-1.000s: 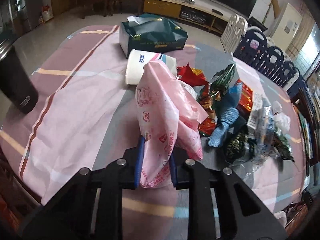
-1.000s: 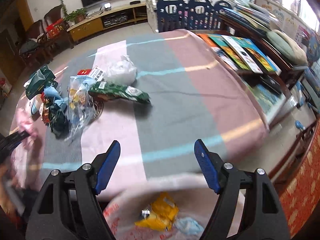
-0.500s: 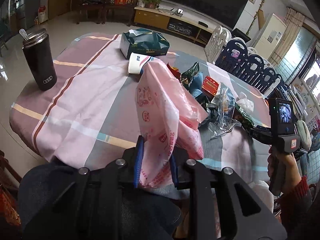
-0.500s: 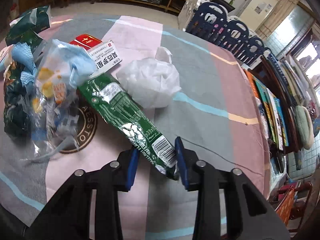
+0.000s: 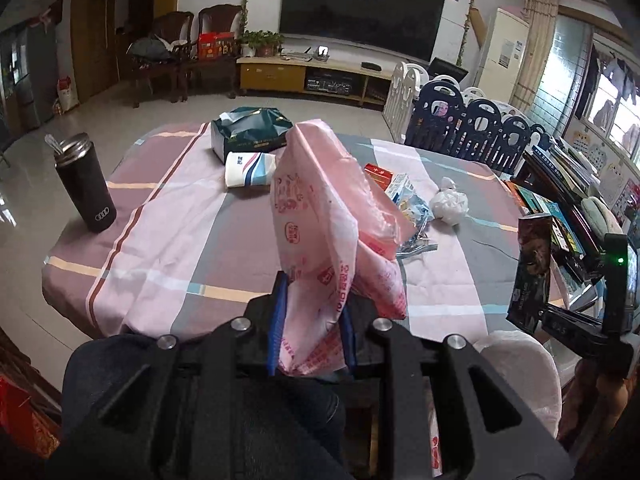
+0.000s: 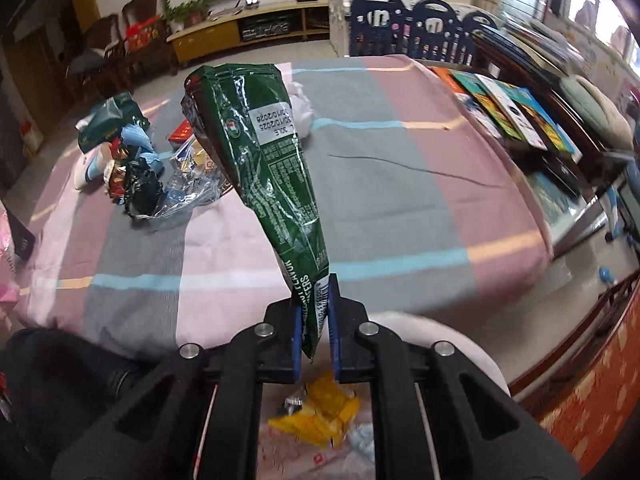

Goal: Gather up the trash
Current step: 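Carry the green bag and pink bag over the wastebasket and release both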

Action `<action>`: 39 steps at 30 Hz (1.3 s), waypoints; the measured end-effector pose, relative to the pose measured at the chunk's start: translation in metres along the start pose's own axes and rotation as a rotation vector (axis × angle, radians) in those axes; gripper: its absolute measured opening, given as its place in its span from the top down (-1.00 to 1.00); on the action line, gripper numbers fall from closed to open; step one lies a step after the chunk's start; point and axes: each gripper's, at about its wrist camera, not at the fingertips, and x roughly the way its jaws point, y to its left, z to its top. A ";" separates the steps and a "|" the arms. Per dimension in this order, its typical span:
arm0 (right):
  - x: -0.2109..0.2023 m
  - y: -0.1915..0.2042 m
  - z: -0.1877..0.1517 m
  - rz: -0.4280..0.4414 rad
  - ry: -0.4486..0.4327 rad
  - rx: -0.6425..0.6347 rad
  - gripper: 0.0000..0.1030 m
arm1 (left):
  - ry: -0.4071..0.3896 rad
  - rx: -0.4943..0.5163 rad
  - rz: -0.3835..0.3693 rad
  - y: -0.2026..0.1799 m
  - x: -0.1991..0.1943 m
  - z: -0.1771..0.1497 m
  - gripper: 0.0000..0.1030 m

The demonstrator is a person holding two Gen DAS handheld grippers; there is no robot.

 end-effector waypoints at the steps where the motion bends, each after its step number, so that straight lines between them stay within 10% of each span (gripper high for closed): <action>1: -0.009 -0.004 -0.003 -0.002 -0.007 0.011 0.77 | -0.012 0.007 0.001 -0.003 -0.006 0.000 0.52; 19: -0.175 -0.007 -0.018 0.022 -0.227 -0.066 0.77 | -0.183 0.099 -0.096 -0.042 -0.125 -0.002 0.50; 39: -0.179 -0.030 -0.038 0.002 -0.197 -0.030 0.77 | -0.166 0.140 -0.119 -0.057 -0.129 -0.008 0.50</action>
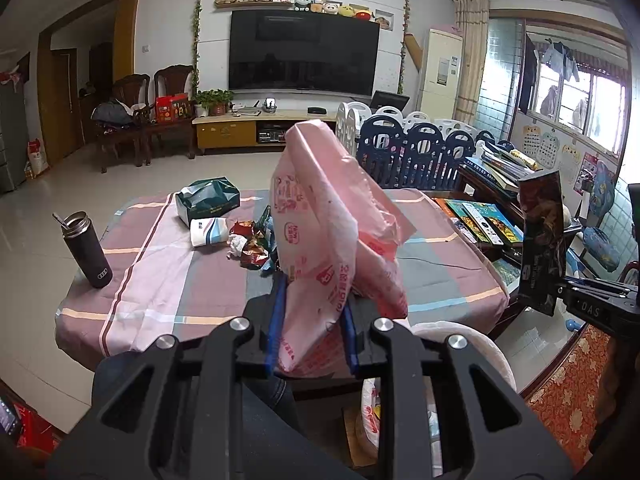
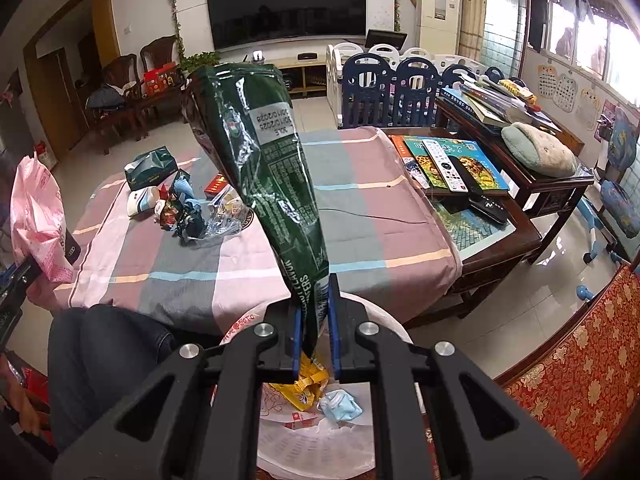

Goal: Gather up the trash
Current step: 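Carry the green bag and pink bag over the wastebasket and release both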

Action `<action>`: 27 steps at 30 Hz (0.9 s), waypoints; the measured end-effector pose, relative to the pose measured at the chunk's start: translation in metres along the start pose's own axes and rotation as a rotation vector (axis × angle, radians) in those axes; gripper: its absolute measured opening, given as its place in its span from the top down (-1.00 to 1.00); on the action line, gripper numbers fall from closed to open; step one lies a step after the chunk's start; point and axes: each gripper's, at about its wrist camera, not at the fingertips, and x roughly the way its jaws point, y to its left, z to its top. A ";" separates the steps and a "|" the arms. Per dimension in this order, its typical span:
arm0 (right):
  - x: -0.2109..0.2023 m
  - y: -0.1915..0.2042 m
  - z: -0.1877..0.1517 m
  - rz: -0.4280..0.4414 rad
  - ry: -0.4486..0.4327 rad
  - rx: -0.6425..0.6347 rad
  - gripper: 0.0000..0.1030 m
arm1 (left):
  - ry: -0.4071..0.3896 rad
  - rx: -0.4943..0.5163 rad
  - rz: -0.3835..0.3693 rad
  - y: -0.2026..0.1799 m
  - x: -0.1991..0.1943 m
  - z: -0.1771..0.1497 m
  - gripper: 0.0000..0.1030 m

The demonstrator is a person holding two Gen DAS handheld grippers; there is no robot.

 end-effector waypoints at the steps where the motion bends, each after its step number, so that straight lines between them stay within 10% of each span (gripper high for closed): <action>1: -0.002 0.000 0.000 -0.001 -0.001 -0.004 0.77 | 0.000 0.001 0.000 -0.001 -0.001 0.000 0.50; 16: -0.003 -0.021 -0.032 -0.030 0.090 -0.011 0.77 | -0.038 0.100 -0.090 -0.047 -0.017 0.010 0.49; 27: -0.019 -0.063 -0.029 -0.051 0.044 0.091 0.77 | 0.088 0.225 -0.234 -0.116 0.032 -0.014 0.49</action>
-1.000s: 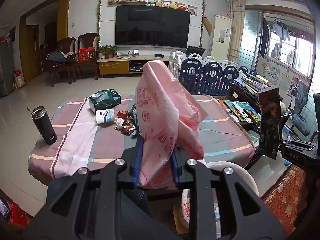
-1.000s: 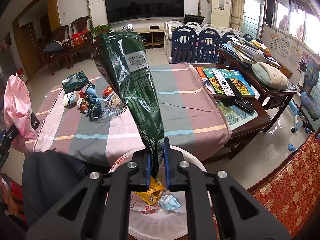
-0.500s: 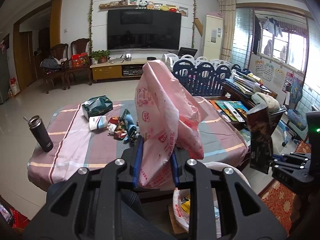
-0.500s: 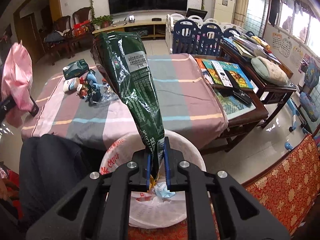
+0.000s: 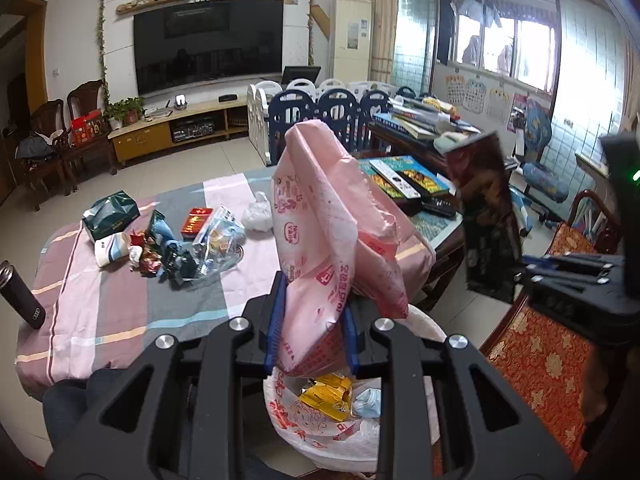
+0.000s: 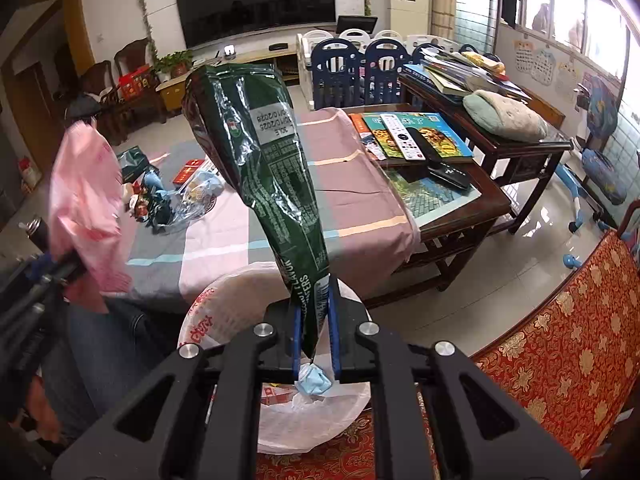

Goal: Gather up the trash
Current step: 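Carry the green bag and pink bag over the wastebasket and release both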

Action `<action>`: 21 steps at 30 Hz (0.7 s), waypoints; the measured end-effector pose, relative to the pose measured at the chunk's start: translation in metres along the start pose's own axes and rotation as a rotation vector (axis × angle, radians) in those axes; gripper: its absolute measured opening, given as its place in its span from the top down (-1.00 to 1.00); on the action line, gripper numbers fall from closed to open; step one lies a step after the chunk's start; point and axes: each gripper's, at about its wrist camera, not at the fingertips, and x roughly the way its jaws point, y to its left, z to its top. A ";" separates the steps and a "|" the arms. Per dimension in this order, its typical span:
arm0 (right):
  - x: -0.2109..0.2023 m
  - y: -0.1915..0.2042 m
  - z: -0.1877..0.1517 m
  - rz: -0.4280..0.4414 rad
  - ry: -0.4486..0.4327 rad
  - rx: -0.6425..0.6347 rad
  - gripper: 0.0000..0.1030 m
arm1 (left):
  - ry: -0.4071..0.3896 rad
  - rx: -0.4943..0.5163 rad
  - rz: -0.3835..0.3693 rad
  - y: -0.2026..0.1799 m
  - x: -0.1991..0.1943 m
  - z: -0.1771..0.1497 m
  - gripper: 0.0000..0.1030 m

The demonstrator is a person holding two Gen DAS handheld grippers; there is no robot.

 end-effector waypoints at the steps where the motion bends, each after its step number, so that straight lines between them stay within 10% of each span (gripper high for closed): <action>1: 0.000 -0.003 0.000 -0.001 0.000 0.011 0.77 | 0.013 0.008 -0.002 -0.003 0.009 -0.001 0.49; 15: 0.016 -0.014 -0.005 0.034 0.053 0.066 0.77 | 0.211 0.028 -0.055 -0.016 0.071 -0.026 0.36; 19: 0.018 -0.012 -0.006 0.035 0.063 0.062 0.77 | 0.207 0.042 -0.030 -0.022 0.068 -0.027 -0.41; 21: 0.019 -0.012 -0.006 0.036 0.063 0.063 0.77 | 0.196 0.040 -0.021 -0.022 0.065 -0.025 -0.44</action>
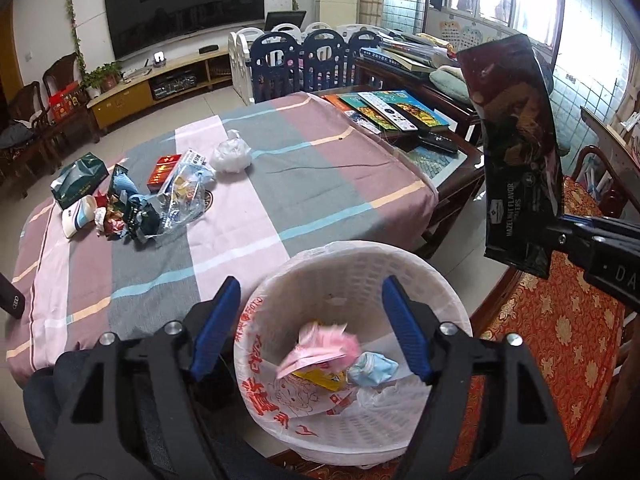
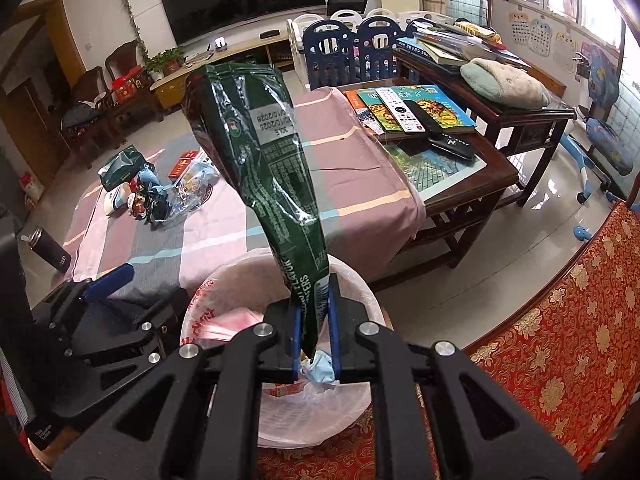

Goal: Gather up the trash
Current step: 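Carry the green bag and pink bag over the wastebasket and release both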

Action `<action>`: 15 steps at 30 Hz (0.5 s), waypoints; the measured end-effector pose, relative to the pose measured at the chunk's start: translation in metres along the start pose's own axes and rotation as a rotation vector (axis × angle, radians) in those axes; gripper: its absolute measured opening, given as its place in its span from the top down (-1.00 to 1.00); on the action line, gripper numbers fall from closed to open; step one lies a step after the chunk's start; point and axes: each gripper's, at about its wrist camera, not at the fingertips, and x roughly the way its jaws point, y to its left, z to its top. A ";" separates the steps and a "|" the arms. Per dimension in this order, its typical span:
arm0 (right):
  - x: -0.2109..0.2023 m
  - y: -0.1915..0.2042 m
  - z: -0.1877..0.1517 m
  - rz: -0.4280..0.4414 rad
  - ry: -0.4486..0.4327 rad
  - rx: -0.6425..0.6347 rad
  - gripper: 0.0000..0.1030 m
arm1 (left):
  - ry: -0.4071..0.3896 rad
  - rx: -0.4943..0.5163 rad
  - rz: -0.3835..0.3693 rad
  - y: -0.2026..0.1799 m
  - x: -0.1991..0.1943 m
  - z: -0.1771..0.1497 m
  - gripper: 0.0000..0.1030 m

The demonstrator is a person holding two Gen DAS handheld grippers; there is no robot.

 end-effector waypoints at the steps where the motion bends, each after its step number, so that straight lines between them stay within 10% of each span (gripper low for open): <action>1: 0.000 0.000 0.000 -0.002 0.001 -0.001 0.77 | -0.002 -0.005 0.000 0.001 -0.001 0.001 -0.46; 6: 0.003 0.004 -0.002 -0.011 0.014 -0.011 0.72 | -0.004 -0.057 0.020 0.013 -0.006 0.002 -0.51; 10: 0.007 0.008 -0.004 -0.030 0.026 -0.017 -0.06 | -0.006 -0.099 0.030 0.023 -0.009 0.003 -0.52; 15: 0.004 0.013 -0.003 -0.037 0.015 -0.030 -0.22 | -0.004 -0.131 0.041 0.032 -0.011 0.003 -0.53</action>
